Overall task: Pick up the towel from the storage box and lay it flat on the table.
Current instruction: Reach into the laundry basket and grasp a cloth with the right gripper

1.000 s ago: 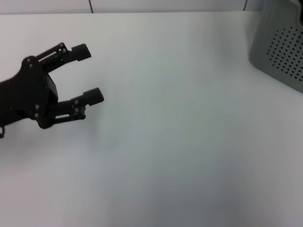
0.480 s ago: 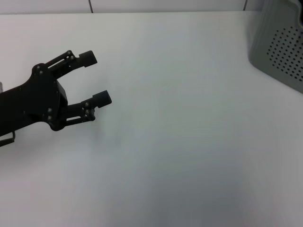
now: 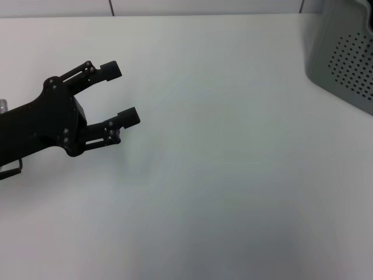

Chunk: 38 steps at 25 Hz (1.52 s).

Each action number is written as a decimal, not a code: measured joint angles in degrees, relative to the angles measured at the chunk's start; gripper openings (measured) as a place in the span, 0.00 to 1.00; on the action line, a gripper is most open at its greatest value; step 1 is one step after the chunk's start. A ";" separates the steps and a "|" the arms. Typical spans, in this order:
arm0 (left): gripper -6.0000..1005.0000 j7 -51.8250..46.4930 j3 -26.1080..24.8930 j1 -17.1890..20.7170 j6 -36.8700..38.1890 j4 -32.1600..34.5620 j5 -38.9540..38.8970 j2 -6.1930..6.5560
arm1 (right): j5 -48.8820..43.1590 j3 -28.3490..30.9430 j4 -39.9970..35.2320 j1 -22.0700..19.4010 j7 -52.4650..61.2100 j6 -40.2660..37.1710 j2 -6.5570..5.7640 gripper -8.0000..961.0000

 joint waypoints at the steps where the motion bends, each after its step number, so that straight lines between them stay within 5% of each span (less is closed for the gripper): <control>1: 0.86 -0.22 0.00 -0.07 -0.38 0.00 0.00 -0.02 | -0.02 -0.04 -0.32 -0.84 -0.07 -0.15 -0.09 0.78; 12: 0.86 -0.72 0.00 -0.81 -3.60 -0.74 -0.27 -1.11 | -2.20 1.10 -5.55 -6.96 -0.54 0.71 -1.14 0.77; 19: 0.86 -0.49 0.15 -0.97 -5.49 -2.06 0.04 -1.34 | -7.77 1.27 -3.80 -12.52 -3.03 21.58 3.92 0.77; 38: 0.85 -0.21 0.00 -0.66 -6.43 -3.47 0.05 -1.33 | -9.30 1.25 22.60 -7.02 -4.69 41.40 4.40 0.76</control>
